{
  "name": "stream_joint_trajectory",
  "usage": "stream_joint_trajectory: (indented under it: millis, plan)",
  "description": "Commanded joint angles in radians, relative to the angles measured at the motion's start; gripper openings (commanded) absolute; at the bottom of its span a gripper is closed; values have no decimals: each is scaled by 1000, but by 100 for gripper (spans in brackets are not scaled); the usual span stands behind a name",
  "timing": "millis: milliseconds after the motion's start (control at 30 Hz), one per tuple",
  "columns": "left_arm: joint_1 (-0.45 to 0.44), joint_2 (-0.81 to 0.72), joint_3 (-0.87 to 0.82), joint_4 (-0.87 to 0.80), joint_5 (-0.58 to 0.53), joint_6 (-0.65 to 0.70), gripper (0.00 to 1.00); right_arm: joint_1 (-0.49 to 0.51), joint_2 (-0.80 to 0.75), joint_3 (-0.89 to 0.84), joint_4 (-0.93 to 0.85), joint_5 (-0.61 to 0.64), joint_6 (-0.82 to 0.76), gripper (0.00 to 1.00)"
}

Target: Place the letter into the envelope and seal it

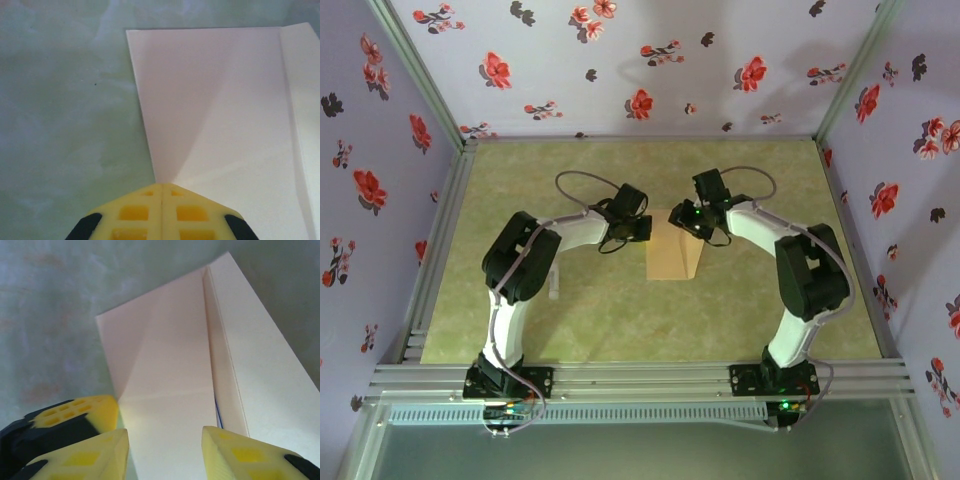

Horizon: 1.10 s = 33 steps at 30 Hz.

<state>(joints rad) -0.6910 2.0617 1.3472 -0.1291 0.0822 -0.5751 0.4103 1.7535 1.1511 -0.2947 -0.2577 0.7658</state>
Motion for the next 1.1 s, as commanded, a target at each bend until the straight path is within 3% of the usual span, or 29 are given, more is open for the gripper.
stream_joint_trajectory:
  millis: [0, 100, 200, 267, 300, 333, 367, 567, 800, 867, 1067]
  plan:
    - [0, -110, -3, 3, -3, 46, 15, -11, -64, 20, -60, 42, -36, 44]
    - [9, -193, -23, -15, -20, 61, 37, -19, -108, 3, -75, 53, -48, 47]
    - [26, -291, -51, -41, -31, 71, 68, -30, -159, -36, -54, 67, -41, 56]
    - [40, -359, -64, -86, -32, 83, 93, -41, -196, -74, -37, 82, -31, 72]
    - [48, -389, -68, -113, -32, 89, 99, -45, -212, -89, -27, 86, -35, 81]
    - [60, -423, -74, -146, -30, 94, 100, -46, -232, -102, -21, 100, -39, 98]
    - [72, -454, -82, -174, -30, 99, 100, -49, -248, -112, -21, 114, -42, 100]
    - [195, -650, -141, -445, -55, 78, 100, -70, -316, -167, 27, 141, -89, 100]
    - [272, -877, -296, -708, -147, 61, 100, -195, -263, -345, 381, -160, 72, 100]
    - [278, -911, -347, -735, -148, 38, 100, -165, -240, -311, 305, -150, 25, 100]
    - [278, -925, -475, -749, -152, 5, 100, 55, -214, -145, 37, 100, -151, 100]
